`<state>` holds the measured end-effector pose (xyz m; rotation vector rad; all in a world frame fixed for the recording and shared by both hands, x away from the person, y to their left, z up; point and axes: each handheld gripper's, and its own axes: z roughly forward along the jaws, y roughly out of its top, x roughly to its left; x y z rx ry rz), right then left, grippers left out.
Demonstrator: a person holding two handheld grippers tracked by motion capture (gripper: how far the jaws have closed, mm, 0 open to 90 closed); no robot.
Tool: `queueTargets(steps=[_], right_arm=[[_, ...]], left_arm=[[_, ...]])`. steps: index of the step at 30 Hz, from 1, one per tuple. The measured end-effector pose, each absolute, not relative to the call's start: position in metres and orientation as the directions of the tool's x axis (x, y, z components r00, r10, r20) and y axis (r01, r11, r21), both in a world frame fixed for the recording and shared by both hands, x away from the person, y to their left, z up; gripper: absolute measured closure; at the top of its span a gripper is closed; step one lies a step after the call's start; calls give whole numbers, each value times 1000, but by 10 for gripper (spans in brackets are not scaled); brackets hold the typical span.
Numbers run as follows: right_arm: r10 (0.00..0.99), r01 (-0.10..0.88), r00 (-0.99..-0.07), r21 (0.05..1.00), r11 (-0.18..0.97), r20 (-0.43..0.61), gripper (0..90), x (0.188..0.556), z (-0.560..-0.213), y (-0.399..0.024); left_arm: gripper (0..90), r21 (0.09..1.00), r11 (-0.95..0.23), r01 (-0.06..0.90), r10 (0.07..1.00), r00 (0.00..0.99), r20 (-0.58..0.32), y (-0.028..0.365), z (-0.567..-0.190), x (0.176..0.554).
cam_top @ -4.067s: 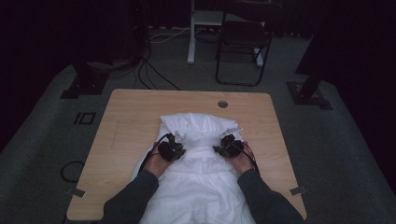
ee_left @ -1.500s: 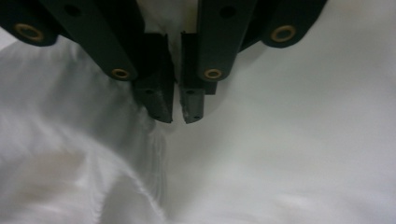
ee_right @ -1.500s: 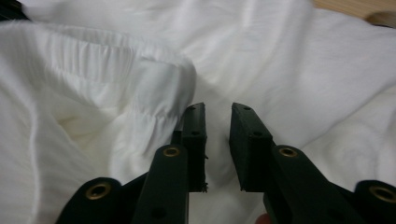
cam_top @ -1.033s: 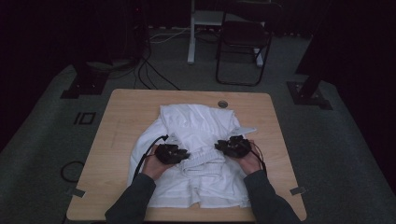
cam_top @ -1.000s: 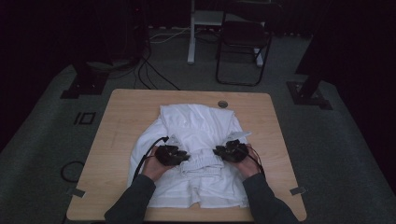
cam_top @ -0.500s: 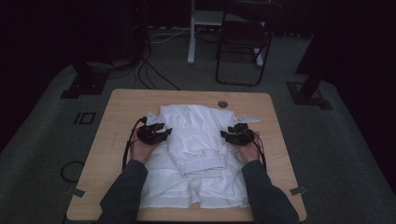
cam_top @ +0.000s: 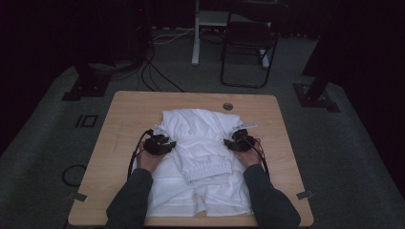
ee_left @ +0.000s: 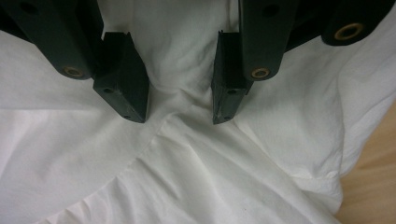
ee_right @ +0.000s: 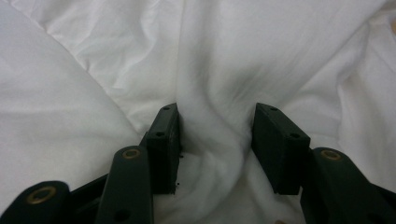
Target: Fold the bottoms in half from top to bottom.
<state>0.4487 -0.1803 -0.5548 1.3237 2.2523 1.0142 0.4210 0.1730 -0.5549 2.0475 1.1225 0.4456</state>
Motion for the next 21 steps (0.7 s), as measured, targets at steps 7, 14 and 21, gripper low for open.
queueTargets(steps=[7, 14, 21], right_arm=[[832, 606, -550, 720, 337, 73, 538, 409, -557, -194], [816, 621, -571, 700, 354, 94, 594, 388, -554, -203], [862, 569, -496, 788, 233, 104, 559, 409, -519, -222]], left_arm=[[566, 754, -333, 567, 823, 564, -60, 169, -557, 380], [574, 752, -350, 559, 807, 588, -62, 165, -549, 362], [452, 830, -280, 482, 861, 508, -5, 174, -496, 405]])
